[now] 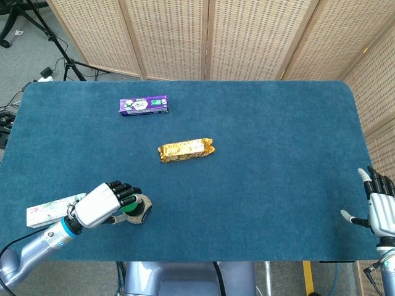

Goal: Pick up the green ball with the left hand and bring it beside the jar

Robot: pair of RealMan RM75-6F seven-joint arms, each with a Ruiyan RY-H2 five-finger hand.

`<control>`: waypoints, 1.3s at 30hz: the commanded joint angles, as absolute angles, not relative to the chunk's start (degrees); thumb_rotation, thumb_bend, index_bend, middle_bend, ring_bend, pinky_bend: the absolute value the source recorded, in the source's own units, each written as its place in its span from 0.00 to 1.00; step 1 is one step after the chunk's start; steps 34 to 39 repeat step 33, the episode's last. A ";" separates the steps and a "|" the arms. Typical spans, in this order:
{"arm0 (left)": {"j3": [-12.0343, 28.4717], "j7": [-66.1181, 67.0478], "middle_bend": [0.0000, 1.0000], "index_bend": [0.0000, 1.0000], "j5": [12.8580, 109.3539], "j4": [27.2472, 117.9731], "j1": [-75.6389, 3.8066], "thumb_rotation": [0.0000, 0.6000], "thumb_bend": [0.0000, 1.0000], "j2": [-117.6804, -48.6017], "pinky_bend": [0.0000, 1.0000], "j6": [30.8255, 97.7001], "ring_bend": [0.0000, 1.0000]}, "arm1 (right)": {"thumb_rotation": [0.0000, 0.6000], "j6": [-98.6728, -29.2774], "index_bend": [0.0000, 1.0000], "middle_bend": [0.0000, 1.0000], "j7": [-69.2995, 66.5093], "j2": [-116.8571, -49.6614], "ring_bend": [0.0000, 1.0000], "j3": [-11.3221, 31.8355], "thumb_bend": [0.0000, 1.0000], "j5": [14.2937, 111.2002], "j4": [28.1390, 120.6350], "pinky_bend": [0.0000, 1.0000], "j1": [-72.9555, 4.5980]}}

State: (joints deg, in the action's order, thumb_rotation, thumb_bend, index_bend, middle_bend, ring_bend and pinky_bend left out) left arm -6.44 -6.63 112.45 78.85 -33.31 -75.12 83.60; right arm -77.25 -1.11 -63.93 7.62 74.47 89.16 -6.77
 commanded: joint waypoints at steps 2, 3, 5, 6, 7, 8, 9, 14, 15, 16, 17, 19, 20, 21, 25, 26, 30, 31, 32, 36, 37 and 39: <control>-6.32 -7.04 0.36 0.39 112.74 79.06 -33.33 1.00 0.01 -75.07 0.57 84.11 0.37 | 1.00 -77.23 0.00 0.00 -1.14 -63.92 0.00 7.62 0.00 74.43 89.13 0.00 -6.76; -6.20 -7.28 0.35 0.39 112.89 79.11 -33.32 1.00 0.01 -75.03 0.57 84.55 0.37 | 1.00 -77.23 0.00 0.00 -1.15 -63.91 0.00 7.62 0.00 74.44 89.11 0.00 -6.75; -5.65 -8.09 0.32 0.38 113.19 79.18 -33.18 1.00 0.01 -75.03 0.57 86.28 0.34 | 1.00 -77.22 0.00 0.00 -1.14 -63.91 0.00 7.61 0.00 74.43 89.08 0.00 -6.75; -5.26 -8.59 0.30 0.37 113.38 79.23 -33.10 1.00 0.00 -74.97 0.57 87.42 0.32 | 1.00 -77.19 0.00 0.00 -1.15 -63.92 0.00 7.61 0.00 74.43 89.05 0.00 -6.76; -4.47 -9.32 0.27 0.36 113.38 79.67 -32.89 1.00 0.00 -74.62 0.57 89.38 0.29 | 1.00 -77.16 0.00 0.00 -1.15 -63.92 0.00 7.59 0.00 74.45 89.05 0.00 -6.77; -4.14 -9.72 0.25 0.35 113.37 79.86 -32.74 1.00 0.00 -74.34 0.56 90.30 0.27 | 1.00 -77.16 0.00 0.00 -1.13 -63.92 0.00 7.58 0.00 74.47 89.05 0.00 -6.77; -3.62 -10.04 0.21 0.34 113.19 80.26 -32.54 1.00 0.00 -73.90 0.53 91.40 0.24 | 1.00 -77.19 0.00 0.00 -1.09 -63.93 0.00 7.57 0.00 74.50 89.05 0.00 -6.77; -2.17 -9.79 0.02 0.11 110.13 82.87 -31.09 1.00 0.00 -71.18 0.17 92.87 0.02 | 1.00 -77.28 0.00 0.00 -1.03 -63.94 0.00 7.50 0.00 74.66 89.12 0.00 -6.74; -2.09 -9.45 0.00 0.04 108.96 83.74 -30.69 1.00 0.00 -70.42 0.08 92.37 0.00 | 1.00 -77.31 0.00 0.00 -1.01 -63.94 0.00 7.47 0.00 74.71 89.13 0.00 -6.73; -1.98 -8.92 0.00 0.01 107.15 84.74 -30.11 1.00 0.00 -69.54 0.04 91.61 0.00 | 1.00 -77.33 0.00 0.00 -0.97 -63.95 0.00 7.45 0.00 74.77 89.15 0.00 -6.73; -1.91 -7.76 0.00 0.00 103.80 86.63 -29.08 1.00 0.00 -68.09 0.01 89.93 0.00 | 1.00 -77.38 0.00 0.00 -0.93 -63.97 0.00 7.39 0.00 74.89 89.20 0.00 -6.72; -2.02 -5.59 0.00 0.00 98.55 89.30 -27.62 1.00 0.00 -66.05 0.00 86.96 0.00 | 1.00 -77.60 0.00 0.00 -0.83 -64.00 0.00 7.30 0.00 75.22 89.28 0.00 -6.69; -1.95 -4.30 0.00 0.00 95.77 90.50 -26.84 1.00 0.00 -65.23 0.00 85.69 0.00 | 1.00 -77.78 0.00 0.00 -0.73 -64.02 0.00 7.25 0.00 75.41 89.34 0.00 -6.65; -1.80 -2.86 0.00 0.00 91.74 91.88 -25.59 1.00 0.00 -64.49 0.00 84.33 0.00 | 1.00 -78.10 0.00 0.00 -0.62 -64.04 0.00 7.21 0.00 75.68 89.40 0.00 -6.58; -0.98 -1.84 0.00 0.00 81.73 93.14 -21.86 1.00 0.00 -64.43 0.00 82.82 0.00 | 1.00 -78.98 0.00 0.00 -0.51 -64.09 0.00 7.18 0.00 76.30 89.47 0.00 -6.37; -0.97 -1.07 0.00 0.00 80.19 93.37 -21.38 1.00 0.00 -64.12 0.00 82.27 0.00 | 1.00 -79.17 0.00 0.00 -0.52 -64.09 0.00 7.21 0.00 76.43 89.46 0.00 -6.34; -0.48 3.25 0.00 0.00 75.12 94.18 -18.91 1.00 0.00 -63.75 0.00 83.00 0.00 | 1.00 -80.21 0.00 0.00 0.19 -64.26 0.00 7.38 0.00 76.76 89.07 0.00 -6.15; -0.46 4.06 0.00 0.00 72.93 94.80 -17.79 1.00 0.00 -63.83 0.00 83.06 0.00 | 1.00 -80.60 0.00 0.00 0.40 -64.41 0.00 7.44 0.00 76.88 88.95 0.00 -6.08; -0.43 4.28 0.00 0.00 71.98 95.24 -17.34 1.00 0.00 -63.76 0.00 82.88 0.00 | 1.00 -80.85 0.00 0.00 0.50 -64.50 0.00 7.47 0.00 77.00 88.86 0.00 -6.05; -0.42 4.15 0.00 0.00 70.78 95.64 -16.85 1.00 0.00 -63.61 0.00 82.48 0.00 | 1.00 -81.06 0.00 0.00 0.59 -64.59 0.00 7.49 0.00 77.12 88.76 0.00 -6.01; -0.42 4.15 0.00 0.00 70.78 95.64 -16.85 1.00 0.00 -63.61 0.00 82.48 0.00 | 1.00 -81.06 0.00 0.00 0.59 -64.59 0.00 7.49 0.00 77.12 88.76 0.00 -6.01; -0.42 4.15 0.00 0.00 70.78 95.64 -16.85 1.00 0.00 -63.61 0.00 82.48 0.00 | 1.00 -81.06 0.00 0.00 0.59 -64.59 0.00 7.49 0.00 77.12 88.76 0.00 -6.01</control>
